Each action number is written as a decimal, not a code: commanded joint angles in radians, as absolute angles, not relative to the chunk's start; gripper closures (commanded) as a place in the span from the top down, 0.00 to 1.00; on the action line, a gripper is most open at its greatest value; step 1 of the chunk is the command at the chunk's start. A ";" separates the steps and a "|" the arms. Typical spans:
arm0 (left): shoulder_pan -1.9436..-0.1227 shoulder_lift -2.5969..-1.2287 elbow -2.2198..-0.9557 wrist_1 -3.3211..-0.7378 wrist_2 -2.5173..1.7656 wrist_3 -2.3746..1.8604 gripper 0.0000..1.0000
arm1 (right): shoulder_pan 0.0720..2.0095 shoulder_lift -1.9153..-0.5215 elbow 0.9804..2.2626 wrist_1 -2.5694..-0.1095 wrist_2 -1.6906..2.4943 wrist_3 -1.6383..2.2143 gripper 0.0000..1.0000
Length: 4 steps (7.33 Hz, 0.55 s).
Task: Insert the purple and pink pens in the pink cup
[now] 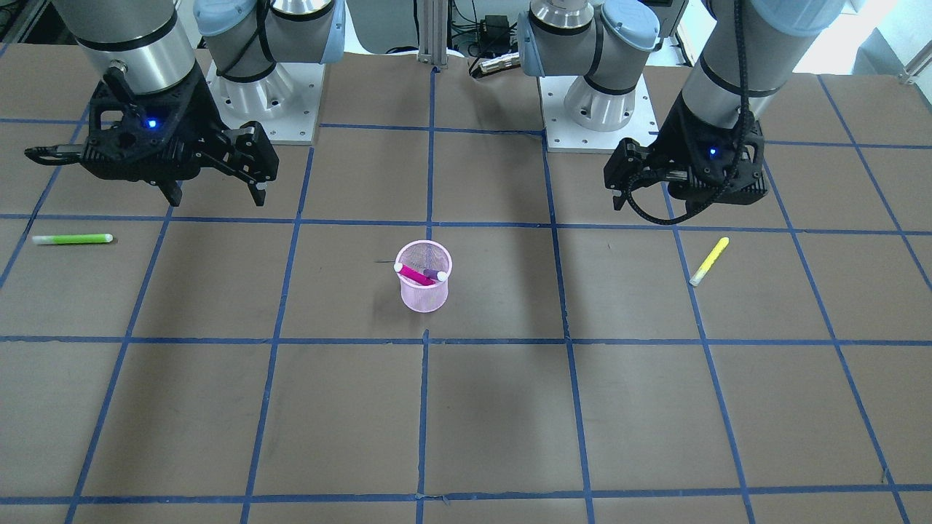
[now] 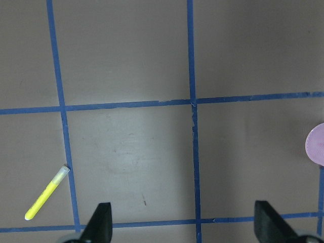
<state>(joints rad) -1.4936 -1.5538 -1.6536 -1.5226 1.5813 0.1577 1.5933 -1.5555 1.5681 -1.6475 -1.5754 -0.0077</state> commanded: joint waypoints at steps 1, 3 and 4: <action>-1.491 -1.537 -1.655 -1.543 1.582 0.164 1.00 | 1.594 -1.555 1.569 -1.647 -1.575 -0.009 1.00; -1.491 -1.536 -1.655 -1.545 1.582 0.164 1.00 | 1.594 -1.555 1.569 -1.649 -1.575 -0.011 1.00; -1.490 -1.536 -1.654 -1.548 1.580 0.163 1.00 | 1.594 -1.555 1.569 -1.648 -1.575 -0.012 1.00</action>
<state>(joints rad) -1.4907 -1.5364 -1.6549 -1.5443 1.5812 0.1637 1.5938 -1.5554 1.5692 -1.6481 -1.5754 -0.0105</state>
